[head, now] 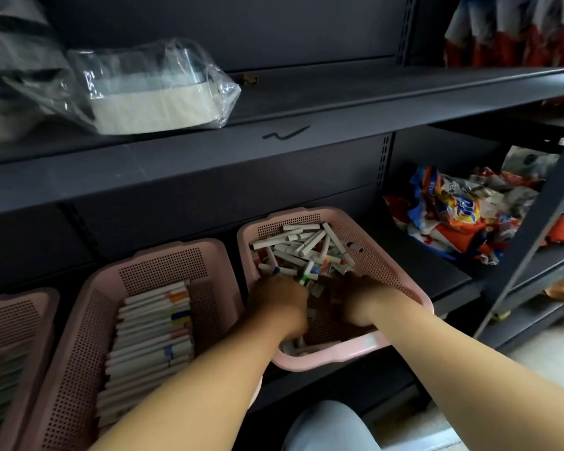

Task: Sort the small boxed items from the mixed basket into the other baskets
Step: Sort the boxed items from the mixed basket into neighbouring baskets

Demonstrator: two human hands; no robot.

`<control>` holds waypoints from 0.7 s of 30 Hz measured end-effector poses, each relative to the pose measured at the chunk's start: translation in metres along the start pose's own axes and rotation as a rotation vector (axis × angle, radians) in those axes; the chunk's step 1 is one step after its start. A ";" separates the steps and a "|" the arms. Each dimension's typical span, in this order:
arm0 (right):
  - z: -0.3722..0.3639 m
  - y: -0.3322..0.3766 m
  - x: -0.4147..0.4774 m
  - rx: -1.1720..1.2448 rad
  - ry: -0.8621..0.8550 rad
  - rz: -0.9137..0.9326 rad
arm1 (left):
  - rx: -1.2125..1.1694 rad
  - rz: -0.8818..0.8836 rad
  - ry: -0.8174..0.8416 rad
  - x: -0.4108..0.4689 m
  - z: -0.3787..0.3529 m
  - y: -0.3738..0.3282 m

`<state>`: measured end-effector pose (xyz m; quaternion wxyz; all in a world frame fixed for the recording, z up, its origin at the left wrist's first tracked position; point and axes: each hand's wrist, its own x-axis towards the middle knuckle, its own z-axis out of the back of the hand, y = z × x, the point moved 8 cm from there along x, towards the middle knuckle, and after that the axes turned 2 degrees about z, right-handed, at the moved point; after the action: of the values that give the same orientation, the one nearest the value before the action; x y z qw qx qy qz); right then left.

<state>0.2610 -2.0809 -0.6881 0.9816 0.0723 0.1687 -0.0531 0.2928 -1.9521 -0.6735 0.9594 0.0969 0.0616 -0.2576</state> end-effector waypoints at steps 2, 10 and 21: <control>0.003 0.003 -0.002 -0.010 -0.016 0.015 | -0.122 -0.017 -0.010 -0.004 0.004 0.003; 0.006 0.005 -0.001 0.053 -0.023 0.000 | -0.433 -0.106 -0.135 -0.015 0.018 0.008; 0.007 0.000 0.001 -0.031 -0.073 -0.063 | -0.662 -0.107 -0.245 -0.022 0.029 0.016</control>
<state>0.2646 -2.0824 -0.6821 0.9859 0.0497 0.1357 -0.0838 0.2841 -1.9341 -0.6392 0.9243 -0.2541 0.0311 -0.2831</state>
